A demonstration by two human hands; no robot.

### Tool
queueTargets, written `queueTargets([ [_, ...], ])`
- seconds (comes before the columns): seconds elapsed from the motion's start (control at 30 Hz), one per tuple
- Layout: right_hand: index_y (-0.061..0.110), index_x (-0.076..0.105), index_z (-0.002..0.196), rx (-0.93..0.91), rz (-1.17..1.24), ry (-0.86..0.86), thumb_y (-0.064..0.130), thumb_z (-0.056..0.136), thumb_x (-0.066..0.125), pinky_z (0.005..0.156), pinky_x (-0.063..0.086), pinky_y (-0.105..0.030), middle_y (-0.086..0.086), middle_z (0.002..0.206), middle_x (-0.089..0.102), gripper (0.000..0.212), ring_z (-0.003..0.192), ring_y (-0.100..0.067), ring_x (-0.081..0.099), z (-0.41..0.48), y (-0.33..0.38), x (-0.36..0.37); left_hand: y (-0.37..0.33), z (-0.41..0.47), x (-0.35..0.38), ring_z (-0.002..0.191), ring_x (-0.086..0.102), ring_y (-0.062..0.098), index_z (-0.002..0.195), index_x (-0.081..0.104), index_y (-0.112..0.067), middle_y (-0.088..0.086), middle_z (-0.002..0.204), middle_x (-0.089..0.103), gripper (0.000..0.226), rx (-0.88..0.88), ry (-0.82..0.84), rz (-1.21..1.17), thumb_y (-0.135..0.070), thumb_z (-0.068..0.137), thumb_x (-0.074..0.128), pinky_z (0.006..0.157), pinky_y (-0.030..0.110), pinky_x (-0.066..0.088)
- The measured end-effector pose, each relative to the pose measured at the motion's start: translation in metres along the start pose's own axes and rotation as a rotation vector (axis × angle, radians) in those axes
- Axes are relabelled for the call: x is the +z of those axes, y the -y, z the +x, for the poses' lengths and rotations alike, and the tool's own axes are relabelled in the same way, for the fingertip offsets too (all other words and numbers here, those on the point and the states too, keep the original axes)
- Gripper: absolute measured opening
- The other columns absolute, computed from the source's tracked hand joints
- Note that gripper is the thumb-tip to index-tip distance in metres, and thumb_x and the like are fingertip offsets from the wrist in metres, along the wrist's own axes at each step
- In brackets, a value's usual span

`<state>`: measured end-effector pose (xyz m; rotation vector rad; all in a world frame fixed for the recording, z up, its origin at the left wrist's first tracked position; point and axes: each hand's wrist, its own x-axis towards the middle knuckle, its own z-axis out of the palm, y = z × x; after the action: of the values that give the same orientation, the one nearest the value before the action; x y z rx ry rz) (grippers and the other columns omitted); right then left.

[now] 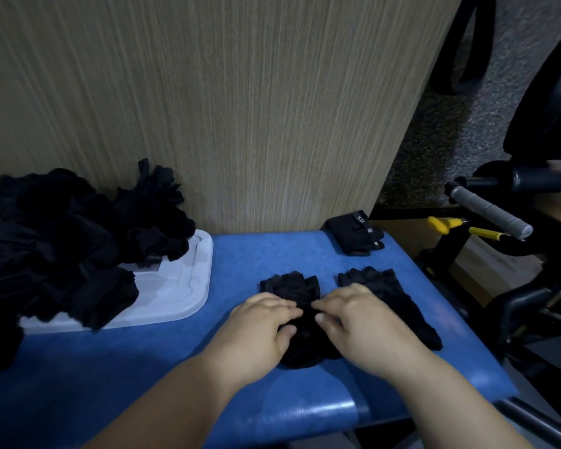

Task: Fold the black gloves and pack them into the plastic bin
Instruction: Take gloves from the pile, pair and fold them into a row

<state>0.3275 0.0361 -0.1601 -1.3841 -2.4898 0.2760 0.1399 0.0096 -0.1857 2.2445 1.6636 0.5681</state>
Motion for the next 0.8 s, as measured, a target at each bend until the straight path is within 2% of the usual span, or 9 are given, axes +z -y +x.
queueTargets([
  [0.1,0.028,0.069,0.112,0.097,-0.039,-0.135,0.028,0.093,0.055,0.092,0.038,-0.021,0.008,0.11,0.066,0.024,0.11,-0.016,0.05,0.0,-0.018,-0.012,0.0,0.0,0.002,0.14,0.018,-0.001,0.142,0.041,-0.036,-0.023,0.149,0.035,0.041,-0.013,0.035,0.011,-0.034,0.101,0.04,0.111,0.013,0.009],
  [0.23,0.024,0.071,0.105,0.409,-0.004,-0.278,0.028,0.086,0.064,0.091,0.041,-0.025,0.001,0.105,0.067,0.02,0.106,-0.02,0.058,-0.003,-0.046,-0.033,-0.002,0.0,0.004,0.143,0.012,-0.001,0.145,0.034,-0.04,-0.026,0.152,0.027,0.043,-0.03,0.069,0.028,-0.037,0.102,0.035,0.116,0.022,0.009],
  [0.3,0.021,0.067,0.109,0.625,0.027,-0.228,0.038,0.085,0.065,0.09,0.044,-0.03,-0.005,0.113,0.064,0.029,0.108,-0.024,0.058,-0.008,-0.064,-0.044,-0.004,0.0,0.005,0.143,0.01,-0.002,0.146,0.031,-0.042,-0.027,0.152,0.024,0.043,-0.037,0.069,0.041,-0.038,0.103,0.033,0.115,0.023,0.007],
  [0.4,0.014,0.064,0.11,0.838,-0.01,0.032,0.051,0.086,0.061,0.082,0.045,-0.032,-0.009,0.114,0.064,0.044,0.107,-0.028,0.059,-0.014,-0.078,-0.054,-0.006,0.0,0.006,0.143,0.008,-0.003,0.146,0.029,-0.044,-0.029,0.152,0.022,0.043,-0.041,0.069,0.042,-0.04,0.103,0.031,0.116,0.024,0.006],
  [0.47,0.01,0.066,0.097,0.86,0.012,0.137,0.048,0.087,0.062,0.076,0.045,-0.03,-0.008,0.099,0.065,0.04,0.098,-0.028,0.062,-0.013,-0.08,-0.053,-0.008,0.0,0.007,0.143,0.007,-0.004,0.146,0.028,-0.045,-0.03,0.152,0.021,0.043,-0.046,0.068,0.042,-0.041,0.103,0.03,0.116,0.025,0.005],
  [0.57,0.009,0.066,0.075,0.861,0.212,0.092,0.043,0.078,0.074,0.068,0.046,-0.032,-0.008,0.079,0.066,0.034,0.078,-0.025,0.063,-0.011,-0.081,-0.047,-0.011,0.0,0.007,0.142,0.006,-0.005,0.145,0.028,-0.045,-0.031,0.151,0.021,0.043,-0.046,0.058,0.042,-0.042,0.103,0.03,0.11,0.021,0.001],
  [0.7,-0.003,0.068,0.077,0.792,0.395,0.02,0.031,0.071,0.081,0.076,0.053,-0.042,-0.018,0.081,0.07,0.036,0.081,-0.032,0.067,-0.007,-0.075,-0.037,-0.015,0.001,0.008,0.141,0.007,-0.006,0.145,0.029,-0.046,-0.031,0.151,0.022,0.043,-0.038,0.052,0.059,-0.043,0.102,0.029,0.106,0.02,0.0],
  [0.8,-0.002,0.063,0.073,0.744,0.512,-0.043,0.033,0.068,0.078,0.071,0.052,-0.044,-0.018,0.074,0.068,0.038,0.074,-0.033,0.065,-0.004,-0.067,-0.034,-0.015,0.001,0.009,0.141,0.006,-0.007,0.145,0.029,-0.046,-0.031,0.151,0.022,0.043,-0.035,0.057,0.055,-0.043,0.102,0.029,0.103,0.019,-0.001],
])
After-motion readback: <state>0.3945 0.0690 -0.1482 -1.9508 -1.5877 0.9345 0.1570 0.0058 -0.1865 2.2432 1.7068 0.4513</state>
